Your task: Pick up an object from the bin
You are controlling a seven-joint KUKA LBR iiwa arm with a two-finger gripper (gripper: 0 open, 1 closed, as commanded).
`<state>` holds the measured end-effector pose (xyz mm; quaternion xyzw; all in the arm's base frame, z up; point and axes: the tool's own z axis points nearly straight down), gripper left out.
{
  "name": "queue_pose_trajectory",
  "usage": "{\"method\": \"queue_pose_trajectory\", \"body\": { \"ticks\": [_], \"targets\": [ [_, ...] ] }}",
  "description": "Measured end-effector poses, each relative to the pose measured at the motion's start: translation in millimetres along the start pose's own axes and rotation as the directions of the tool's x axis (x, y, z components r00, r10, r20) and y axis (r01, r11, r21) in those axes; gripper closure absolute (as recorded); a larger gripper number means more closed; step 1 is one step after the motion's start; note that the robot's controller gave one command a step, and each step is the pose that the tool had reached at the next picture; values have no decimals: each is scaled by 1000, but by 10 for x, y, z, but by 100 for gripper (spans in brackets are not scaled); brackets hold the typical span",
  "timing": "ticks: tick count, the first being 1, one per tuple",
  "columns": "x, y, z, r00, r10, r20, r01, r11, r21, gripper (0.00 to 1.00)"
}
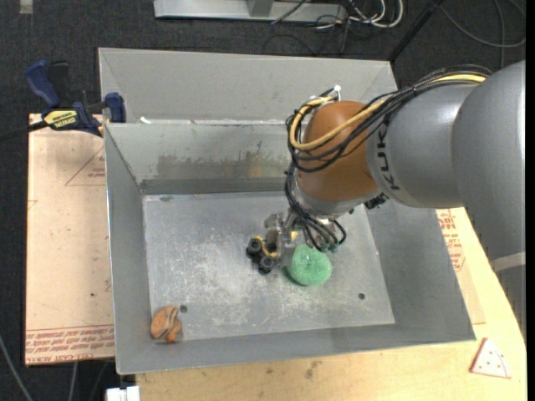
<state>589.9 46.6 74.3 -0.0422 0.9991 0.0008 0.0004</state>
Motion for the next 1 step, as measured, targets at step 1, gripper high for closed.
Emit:
{"method": "queue_pose_trajectory", "body": {
  "ticks": [1],
  "targets": [
    [-306, 160, -1448, 1000, -24, 4, 24, 1000, 0, 100]
  ]
}}
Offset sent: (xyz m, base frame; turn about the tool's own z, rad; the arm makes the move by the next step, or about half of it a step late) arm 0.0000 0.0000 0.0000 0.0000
